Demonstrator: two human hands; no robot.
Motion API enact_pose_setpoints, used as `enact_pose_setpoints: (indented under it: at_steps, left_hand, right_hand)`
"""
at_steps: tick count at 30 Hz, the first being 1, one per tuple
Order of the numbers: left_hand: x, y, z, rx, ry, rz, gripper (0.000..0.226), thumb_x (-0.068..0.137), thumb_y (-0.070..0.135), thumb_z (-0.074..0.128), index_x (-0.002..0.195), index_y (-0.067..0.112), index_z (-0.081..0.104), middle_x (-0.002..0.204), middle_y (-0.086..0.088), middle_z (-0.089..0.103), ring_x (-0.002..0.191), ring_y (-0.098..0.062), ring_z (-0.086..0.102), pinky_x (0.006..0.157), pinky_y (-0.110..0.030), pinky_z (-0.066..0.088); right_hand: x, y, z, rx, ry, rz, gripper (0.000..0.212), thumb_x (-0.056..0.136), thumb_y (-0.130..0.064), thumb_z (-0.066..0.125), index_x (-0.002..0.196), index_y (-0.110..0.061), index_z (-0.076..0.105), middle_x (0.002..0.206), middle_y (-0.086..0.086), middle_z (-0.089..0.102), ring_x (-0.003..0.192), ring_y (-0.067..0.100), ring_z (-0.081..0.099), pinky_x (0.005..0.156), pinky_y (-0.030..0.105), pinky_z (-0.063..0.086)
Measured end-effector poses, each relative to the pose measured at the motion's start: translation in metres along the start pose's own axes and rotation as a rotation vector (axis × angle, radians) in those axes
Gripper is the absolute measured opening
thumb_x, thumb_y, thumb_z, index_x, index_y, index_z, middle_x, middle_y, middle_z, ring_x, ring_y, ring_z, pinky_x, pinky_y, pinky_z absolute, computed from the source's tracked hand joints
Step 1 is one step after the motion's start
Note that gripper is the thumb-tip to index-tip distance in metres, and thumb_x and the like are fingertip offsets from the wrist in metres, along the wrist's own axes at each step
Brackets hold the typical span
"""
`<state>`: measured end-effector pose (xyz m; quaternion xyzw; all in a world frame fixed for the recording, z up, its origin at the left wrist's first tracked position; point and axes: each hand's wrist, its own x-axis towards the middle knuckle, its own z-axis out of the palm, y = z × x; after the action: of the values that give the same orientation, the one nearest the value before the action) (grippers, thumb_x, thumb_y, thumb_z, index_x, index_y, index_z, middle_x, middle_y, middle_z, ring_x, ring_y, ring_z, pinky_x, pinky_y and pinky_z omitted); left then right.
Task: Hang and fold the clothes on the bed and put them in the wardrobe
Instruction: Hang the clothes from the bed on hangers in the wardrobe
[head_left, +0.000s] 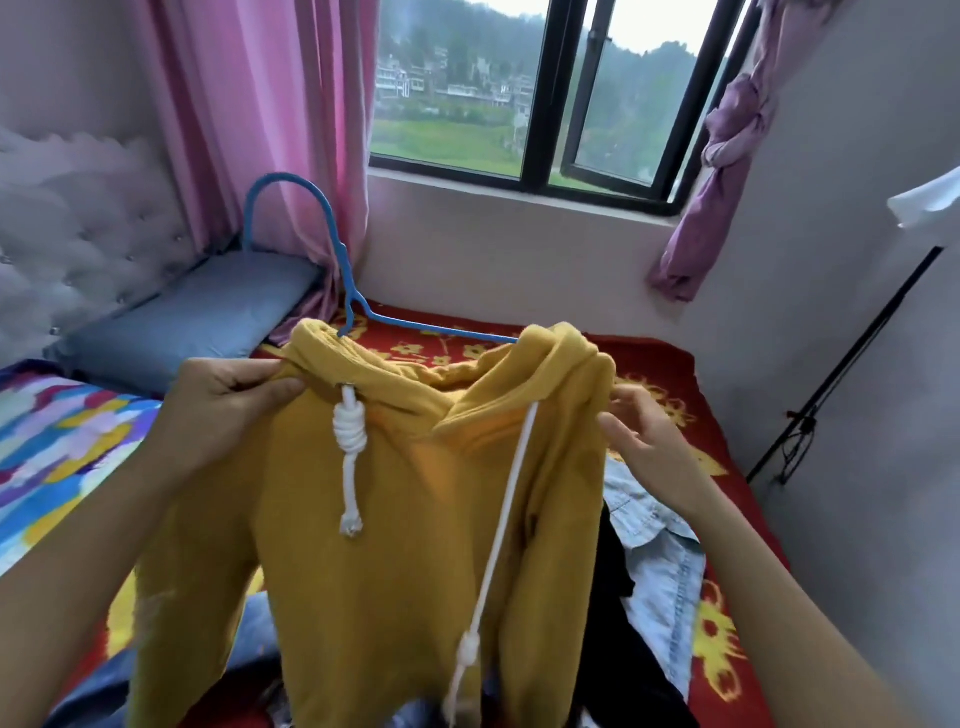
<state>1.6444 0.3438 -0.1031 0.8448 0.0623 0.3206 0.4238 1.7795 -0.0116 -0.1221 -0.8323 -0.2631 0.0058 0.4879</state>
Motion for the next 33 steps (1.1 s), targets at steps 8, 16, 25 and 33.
enact_pose_setpoints:
  at_steps: [8, 16, 25, 33]
  left_hand:
    - [-0.01, 0.006, -0.006, -0.01, 0.048, -0.047, 0.024, 0.08, 0.009, 0.068, 0.101, 0.022, 0.065, 0.071, 0.026, 0.062, 0.068, 0.001, 0.061, 0.058, -0.007, 0.044]
    - [-0.014, 0.004, -0.024, 0.004, 0.047, -0.013, 0.029, 0.083, 0.005, 0.064, 0.106, 0.023, 0.058, 0.052, 0.044, 0.05, 0.063, 0.03, 0.049, 0.055, 0.007, 0.034]
    - [-0.022, 0.012, -0.039, 0.081, 0.044, 0.076, 0.031, 0.085, 0.012, 0.06, 0.085, 0.043, 0.061, 0.06, 0.046, 0.053, 0.065, -0.004, 0.057, 0.057, 0.006, 0.037]
    - [-0.006, 0.025, -0.029, 0.219, -0.176, 0.386, 0.035, 0.088, 0.053, 0.046, 0.091, 0.033, 0.075, 0.081, 0.015, 0.072, 0.076, 0.002, 0.061, 0.064, -0.015, 0.045]
  right_hand:
    - [0.034, -0.006, -0.007, 0.162, 0.049, 0.001, 0.011, 0.091, -0.022, 0.057, 0.099, -0.028, 0.062, 0.09, -0.004, 0.066, 0.082, 0.006, 0.062, 0.068, 0.016, 0.051]
    - [0.056, -0.039, -0.014, -0.044, -0.166, -0.148, 0.026, 0.095, -0.017, 0.05, 0.073, -0.003, 0.048, 0.063, -0.001, 0.039, 0.056, 0.006, 0.035, 0.052, 0.019, 0.032]
    - [0.067, -0.083, -0.039, -0.195, -0.523, -0.211, 0.032, 0.086, -0.035, 0.045, 0.072, -0.006, 0.051, 0.058, -0.011, 0.048, 0.054, 0.0, 0.043, 0.055, 0.012, 0.038]
    - [0.046, -0.068, 0.006, 0.001, -0.501, -0.091, 0.042, 0.085, -0.024, 0.058, 0.064, 0.011, 0.048, 0.063, 0.011, 0.041, 0.059, 0.02, 0.038, 0.056, 0.027, 0.035]
